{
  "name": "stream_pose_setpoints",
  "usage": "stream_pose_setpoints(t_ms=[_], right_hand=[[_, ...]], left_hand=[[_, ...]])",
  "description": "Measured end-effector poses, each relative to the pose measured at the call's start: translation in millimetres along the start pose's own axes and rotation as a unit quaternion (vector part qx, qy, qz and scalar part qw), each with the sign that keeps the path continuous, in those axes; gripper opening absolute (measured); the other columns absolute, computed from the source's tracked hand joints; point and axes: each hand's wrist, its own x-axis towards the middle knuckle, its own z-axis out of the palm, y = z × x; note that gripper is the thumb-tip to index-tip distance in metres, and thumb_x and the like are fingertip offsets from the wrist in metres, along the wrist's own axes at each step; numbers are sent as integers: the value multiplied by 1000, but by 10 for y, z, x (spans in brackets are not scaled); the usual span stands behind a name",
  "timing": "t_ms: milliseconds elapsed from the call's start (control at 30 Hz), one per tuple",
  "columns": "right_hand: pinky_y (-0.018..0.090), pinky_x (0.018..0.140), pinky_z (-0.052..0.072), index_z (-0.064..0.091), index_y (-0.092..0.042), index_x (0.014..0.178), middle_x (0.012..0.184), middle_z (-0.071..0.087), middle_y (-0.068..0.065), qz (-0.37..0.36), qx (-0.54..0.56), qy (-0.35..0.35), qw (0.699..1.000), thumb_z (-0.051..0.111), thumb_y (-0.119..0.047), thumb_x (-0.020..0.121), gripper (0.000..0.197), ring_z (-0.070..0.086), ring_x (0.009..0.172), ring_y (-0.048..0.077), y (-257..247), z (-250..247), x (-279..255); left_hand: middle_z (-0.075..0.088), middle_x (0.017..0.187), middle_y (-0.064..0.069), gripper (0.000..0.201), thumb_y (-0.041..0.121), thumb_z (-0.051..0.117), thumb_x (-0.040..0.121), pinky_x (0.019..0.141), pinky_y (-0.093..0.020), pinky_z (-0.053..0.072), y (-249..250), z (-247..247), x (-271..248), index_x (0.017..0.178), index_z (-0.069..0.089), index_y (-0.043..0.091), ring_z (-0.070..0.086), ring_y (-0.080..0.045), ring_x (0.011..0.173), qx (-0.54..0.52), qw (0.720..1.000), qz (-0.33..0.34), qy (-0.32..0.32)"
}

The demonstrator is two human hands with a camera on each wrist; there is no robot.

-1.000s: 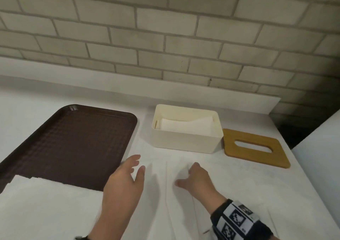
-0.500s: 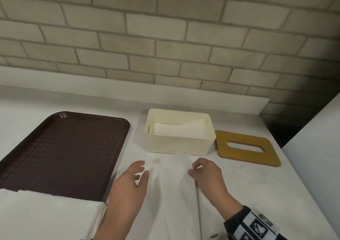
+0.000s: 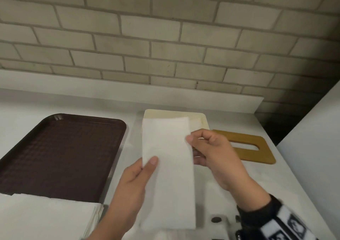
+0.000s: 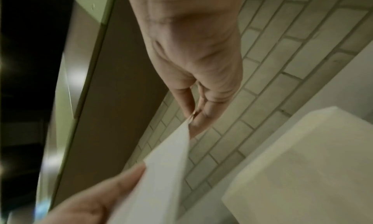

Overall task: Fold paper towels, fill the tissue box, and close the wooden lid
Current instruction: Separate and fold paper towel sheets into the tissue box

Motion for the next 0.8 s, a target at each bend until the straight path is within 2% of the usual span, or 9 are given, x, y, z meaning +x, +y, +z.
stream_pose_setpoints(t_ms=[100,200,267,367,467,500,600,700,800], right_hand=[[28,53,57,61,1,87,67,64,12,86,-19,16,996,57,-11,92,14,62,52,19,333,157,111],[30,59,55,57,-7,84,74,62,12,172,-202,-25,964,61,-11,87,7,59,60,22,835,374,145],[28,62,51,49,-16,84,86,57,5,158,-344,-61,924,64,-22,85,16,55,74,19,1077,516,133],[14,50,33,43,-14,113,103,53,2,119,-431,-88,890,65,-27,85,38,50,87,16,1199,676,91],[19,71,41,35,-10,132,122,56,6,88,-444,-75,889,63,-19,86,55,56,102,20,1267,739,90],[20,72,39,39,-12,129,119,57,6,71,-452,-74,886,60,-17,87,47,56,99,19,1264,745,84],[19,59,39,53,-22,87,87,59,-4,24,-468,-45,882,58,-16,86,7,52,77,11,1227,687,81],[15,53,37,55,-24,74,68,52,-13,15,-461,-30,887,58,-16,85,14,53,71,9,1243,621,115],[15,52,38,55,-23,71,65,51,-12,17,-442,-28,896,54,-11,85,18,51,65,8,1260,611,139]], left_hand=[[77,85,-6,24,15,50,93,64,-26,60,101,-203,-44,88,73,10,73,-16,73,-11,995,40,96],[77,84,2,28,17,50,95,61,-23,58,197,-561,-88,82,75,18,72,-12,72,-15,979,82,186],[76,95,2,24,23,52,95,68,-27,57,246,-761,-129,90,75,23,71,-17,85,-9,972,95,216],[73,107,2,23,28,50,96,78,-33,56,269,-901,-185,104,71,24,68,-22,101,-10,970,92,223],[75,102,4,24,26,49,96,69,-25,57,238,-916,-230,99,73,24,70,-16,92,-15,972,88,218],[76,97,6,25,25,49,96,65,-23,57,227,-900,-241,94,74,25,71,-13,86,-15,972,90,217],[76,86,10,34,22,48,97,58,-18,56,195,-870,-260,81,77,31,72,-4,73,-15,971,92,221],[76,87,9,39,19,48,97,59,-18,57,179,-854,-251,77,78,32,72,-3,73,-23,972,88,216],[76,79,13,43,18,47,97,54,-14,55,161,-819,-240,71,78,35,70,0,67,-25,974,77,212]])
